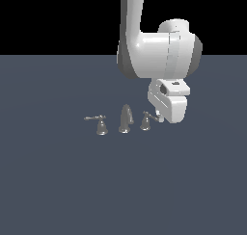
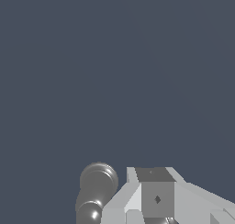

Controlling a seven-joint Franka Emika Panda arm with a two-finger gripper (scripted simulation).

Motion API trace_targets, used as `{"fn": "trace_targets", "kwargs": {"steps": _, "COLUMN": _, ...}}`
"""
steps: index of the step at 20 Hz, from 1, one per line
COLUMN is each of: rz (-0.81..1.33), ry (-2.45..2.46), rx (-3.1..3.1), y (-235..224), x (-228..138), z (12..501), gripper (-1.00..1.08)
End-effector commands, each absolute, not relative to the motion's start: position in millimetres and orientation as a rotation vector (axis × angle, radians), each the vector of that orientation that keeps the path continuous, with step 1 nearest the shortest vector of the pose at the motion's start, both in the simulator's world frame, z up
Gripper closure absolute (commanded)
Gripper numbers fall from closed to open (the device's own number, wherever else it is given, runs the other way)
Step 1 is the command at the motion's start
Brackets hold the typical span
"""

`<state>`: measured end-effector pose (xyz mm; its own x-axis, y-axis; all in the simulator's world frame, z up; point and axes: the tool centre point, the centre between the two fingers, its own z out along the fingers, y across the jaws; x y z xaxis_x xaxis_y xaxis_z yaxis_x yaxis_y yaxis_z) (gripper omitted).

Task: Turn on the faucet by rotating a designated handle.

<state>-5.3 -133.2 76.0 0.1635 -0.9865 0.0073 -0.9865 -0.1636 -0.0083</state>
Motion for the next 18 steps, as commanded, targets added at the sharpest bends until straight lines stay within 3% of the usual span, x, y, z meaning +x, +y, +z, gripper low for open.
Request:
{"fn": "trace_targets", "kwargs": {"steps": 1, "rz": -0.007, "ry": 2.011, "rx": -2.41, "y": -116, "x": -11, "z": 76, "gripper": 1.08}}
{"fn": "trace_targets", "kwargs": {"steps": 7, "rz": -0.001, "ry": 2.015, "rx": -2.41, "y": -103, "x": -26, "z": 77, "gripper": 1.08}}
{"fn": "trace_targets", "kwargs": {"steps": 8, "rz": -0.01, "ry": 2.053, "rx": -2.383, "y": -123, "x": -25, "z": 76, "gripper": 1.08}}
{"fn": "trace_targets", "kwargs": {"steps": 18, "rz": 0.0, "ry": 2.016, "rx": -2.41, "y": -58, "x": -18, "z": 77, "gripper": 1.08}}
